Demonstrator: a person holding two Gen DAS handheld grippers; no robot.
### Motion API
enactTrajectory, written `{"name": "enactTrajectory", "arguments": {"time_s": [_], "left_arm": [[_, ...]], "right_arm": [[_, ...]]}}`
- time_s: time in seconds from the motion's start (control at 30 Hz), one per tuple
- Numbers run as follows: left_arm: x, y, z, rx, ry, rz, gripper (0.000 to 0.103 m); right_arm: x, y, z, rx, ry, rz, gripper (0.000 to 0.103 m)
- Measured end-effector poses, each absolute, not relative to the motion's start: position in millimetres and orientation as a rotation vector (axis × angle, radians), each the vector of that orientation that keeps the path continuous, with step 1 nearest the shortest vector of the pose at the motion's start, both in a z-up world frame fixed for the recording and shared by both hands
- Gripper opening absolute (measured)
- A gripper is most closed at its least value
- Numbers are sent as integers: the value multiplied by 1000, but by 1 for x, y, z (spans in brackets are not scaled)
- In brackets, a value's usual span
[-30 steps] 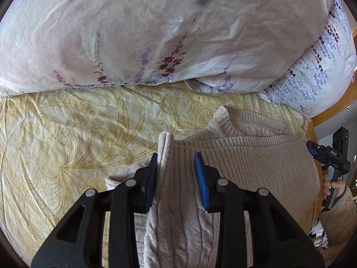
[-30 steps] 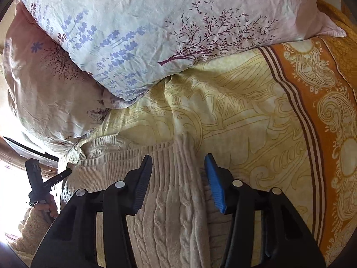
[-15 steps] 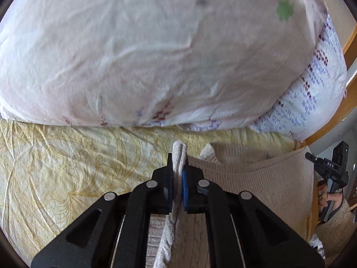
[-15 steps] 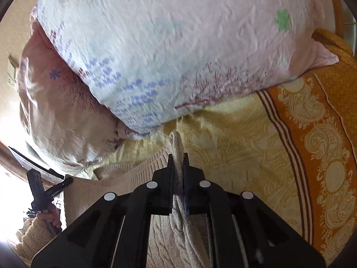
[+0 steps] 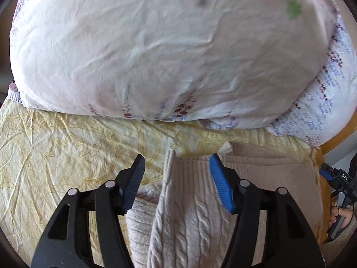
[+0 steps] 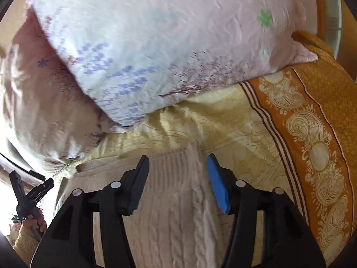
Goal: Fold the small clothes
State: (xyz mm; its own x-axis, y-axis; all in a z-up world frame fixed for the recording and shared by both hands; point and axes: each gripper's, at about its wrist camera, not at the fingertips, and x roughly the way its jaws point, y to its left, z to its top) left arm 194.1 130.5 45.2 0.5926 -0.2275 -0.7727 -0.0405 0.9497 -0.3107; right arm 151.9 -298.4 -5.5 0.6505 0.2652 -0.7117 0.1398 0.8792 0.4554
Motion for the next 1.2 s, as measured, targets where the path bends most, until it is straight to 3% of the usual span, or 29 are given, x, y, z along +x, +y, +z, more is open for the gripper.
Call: {"name": "enactTrajectory", "arguments": {"time_s": [0.13, 0.5, 0.57, 0.67, 0.73, 0.77, 0.93, 1.03, 1.2], "left_arm": [[159, 105, 61, -290, 886, -235, 73], [151, 57, 8, -172, 1035, -188, 75], [154, 57, -1, -169, 1049, -170, 75], [157, 58, -6, -193, 1036, -166, 83], [161, 55, -7, -190, 1039, -168, 91], [162, 53, -6, -177, 1044, -166, 92], [148, 71, 19, -229, 996, -153, 88], [133, 102, 36, -278, 943, -87, 88], [113, 157, 30, -388, 975, -28, 90]], "right_arm": [[130, -262, -5, 467, 864, 215, 58], [117, -219, -45, 279, 992, 90, 60], [116, -217, -53, 261, 998, 73, 63], [119, -210, -56, 241, 996, 60, 72], [124, -201, -57, 211, 1016, 66, 90], [129, -196, -58, 185, 1032, 67, 93], [133, -185, -35, 148, 1013, 33, 94], [132, -178, -20, 149, 1005, 25, 102], [138, -154, -15, 141, 1035, 56, 102]]}}
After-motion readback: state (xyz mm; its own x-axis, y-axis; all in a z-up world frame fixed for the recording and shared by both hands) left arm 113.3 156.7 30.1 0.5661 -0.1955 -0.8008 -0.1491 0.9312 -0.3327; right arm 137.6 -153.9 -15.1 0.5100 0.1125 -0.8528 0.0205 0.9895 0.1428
